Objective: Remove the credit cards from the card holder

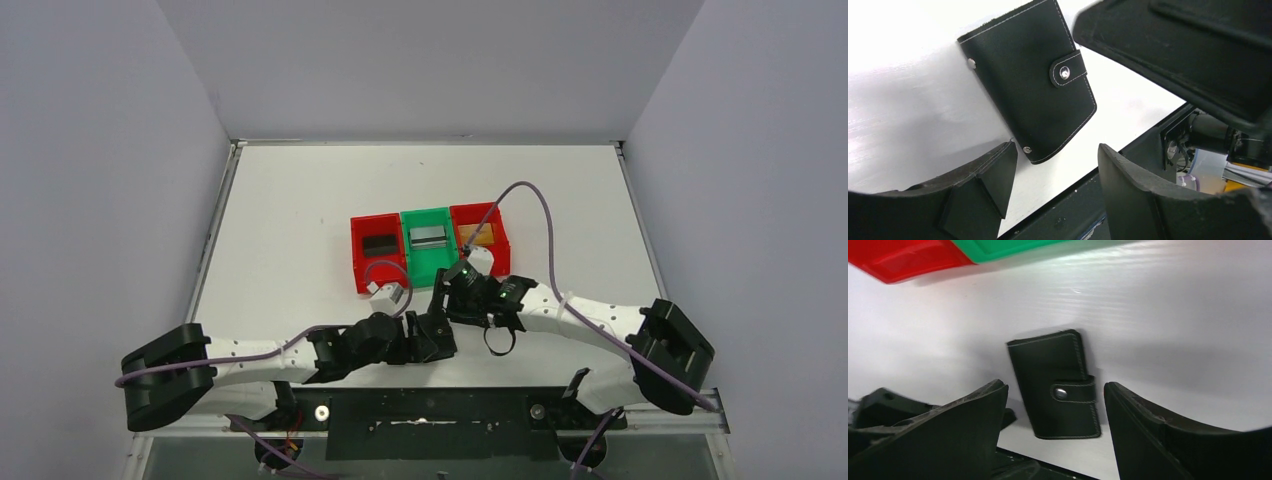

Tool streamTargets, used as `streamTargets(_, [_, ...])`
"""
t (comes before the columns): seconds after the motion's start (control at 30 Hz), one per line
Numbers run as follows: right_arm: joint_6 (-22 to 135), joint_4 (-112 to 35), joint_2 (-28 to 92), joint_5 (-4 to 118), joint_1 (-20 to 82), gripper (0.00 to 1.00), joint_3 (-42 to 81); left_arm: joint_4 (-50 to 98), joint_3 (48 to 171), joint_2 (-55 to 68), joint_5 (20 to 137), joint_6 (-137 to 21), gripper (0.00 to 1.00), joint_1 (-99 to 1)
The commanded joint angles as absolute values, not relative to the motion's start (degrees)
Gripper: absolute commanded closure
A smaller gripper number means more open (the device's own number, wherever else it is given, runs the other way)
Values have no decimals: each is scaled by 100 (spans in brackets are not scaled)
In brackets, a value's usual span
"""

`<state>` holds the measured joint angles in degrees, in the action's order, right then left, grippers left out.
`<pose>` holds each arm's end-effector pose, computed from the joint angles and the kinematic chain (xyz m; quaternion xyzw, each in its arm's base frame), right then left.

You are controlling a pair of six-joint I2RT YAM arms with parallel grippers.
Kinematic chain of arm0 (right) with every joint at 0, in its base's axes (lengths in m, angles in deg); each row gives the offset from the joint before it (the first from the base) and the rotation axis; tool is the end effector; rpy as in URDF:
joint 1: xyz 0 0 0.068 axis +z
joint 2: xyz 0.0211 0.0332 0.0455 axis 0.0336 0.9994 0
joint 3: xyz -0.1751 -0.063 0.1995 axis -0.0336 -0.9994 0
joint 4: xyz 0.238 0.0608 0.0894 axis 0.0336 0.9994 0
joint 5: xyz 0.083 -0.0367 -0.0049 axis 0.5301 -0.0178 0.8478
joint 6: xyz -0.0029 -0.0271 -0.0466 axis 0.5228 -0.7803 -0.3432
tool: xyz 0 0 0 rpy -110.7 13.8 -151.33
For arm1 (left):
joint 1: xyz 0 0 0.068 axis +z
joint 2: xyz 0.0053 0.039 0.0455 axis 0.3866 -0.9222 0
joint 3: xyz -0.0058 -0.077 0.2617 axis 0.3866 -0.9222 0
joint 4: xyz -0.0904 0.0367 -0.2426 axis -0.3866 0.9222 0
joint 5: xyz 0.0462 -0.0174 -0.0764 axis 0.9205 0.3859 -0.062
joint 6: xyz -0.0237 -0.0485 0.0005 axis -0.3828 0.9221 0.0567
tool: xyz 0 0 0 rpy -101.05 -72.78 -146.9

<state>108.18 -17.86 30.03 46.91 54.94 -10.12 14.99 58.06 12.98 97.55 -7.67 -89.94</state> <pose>0.1650 0.2161 0.2000 0.0520 0.9502 0.2402 0.1915 0.0916 -0.2006 0.1500 0.0000 0.8939 -0.3611 0.2656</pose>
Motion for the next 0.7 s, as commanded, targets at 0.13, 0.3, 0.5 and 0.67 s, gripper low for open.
streamTargets(0.13, [11320, -671, 2816, 3410, 5981, 35, -924, 2596, 5706, 1908, 10624, 203, 48, -9010])
streamTargets(0.3, [11254, -491, 3358, 3347, 6200, 40, -522, 2837, 5684, 2153, 10706, 168, 48, -8960])
streamTargets(0.5, [11123, -460, 4033, 3359, 6329, 44, -69, 3070, 5911, 1936, 10653, 163, 43, -8875])
streamTargets(0.67, [11105, -367, 4290, 3315, 6334, 46, 90, 3237, 6054, 1751, 10652, 171, 43, -8866])
